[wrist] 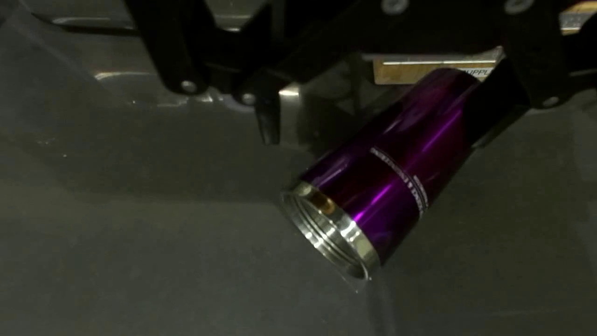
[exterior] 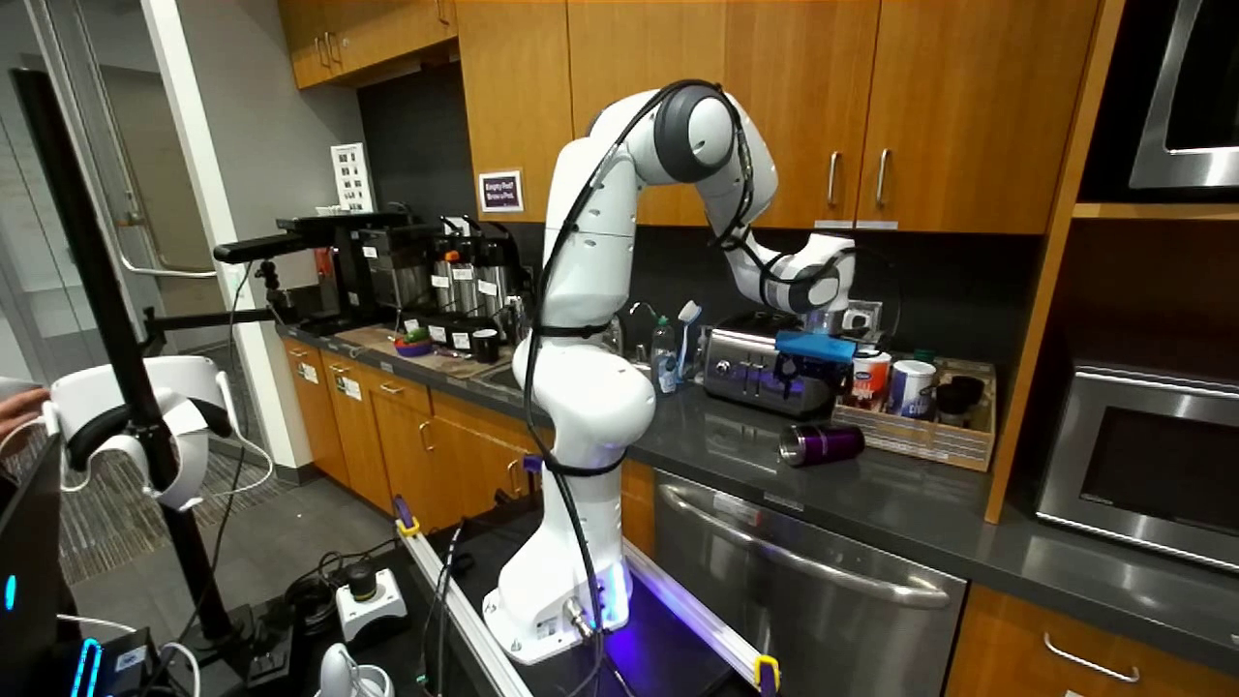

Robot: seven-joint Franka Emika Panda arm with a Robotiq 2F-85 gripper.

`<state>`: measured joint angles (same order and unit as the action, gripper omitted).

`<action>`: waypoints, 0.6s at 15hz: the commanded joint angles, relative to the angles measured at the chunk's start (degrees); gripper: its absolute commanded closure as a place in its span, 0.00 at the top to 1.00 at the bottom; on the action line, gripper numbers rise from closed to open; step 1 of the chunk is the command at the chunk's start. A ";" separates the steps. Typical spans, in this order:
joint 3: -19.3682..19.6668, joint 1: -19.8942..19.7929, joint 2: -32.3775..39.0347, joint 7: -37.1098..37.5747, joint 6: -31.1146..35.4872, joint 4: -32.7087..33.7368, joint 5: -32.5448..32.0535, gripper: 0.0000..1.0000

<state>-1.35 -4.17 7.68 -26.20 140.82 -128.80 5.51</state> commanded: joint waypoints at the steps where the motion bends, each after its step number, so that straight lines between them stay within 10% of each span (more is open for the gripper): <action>1: -0.07 1.32 -4.43 6.35 8.41 -5.76 1.51 1.00; 9: 0.84 -0.93 0.66 2.31 -14.61 2.70 10.97 1.00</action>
<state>-1.07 -3.97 6.92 -22.18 133.29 -129.18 12.19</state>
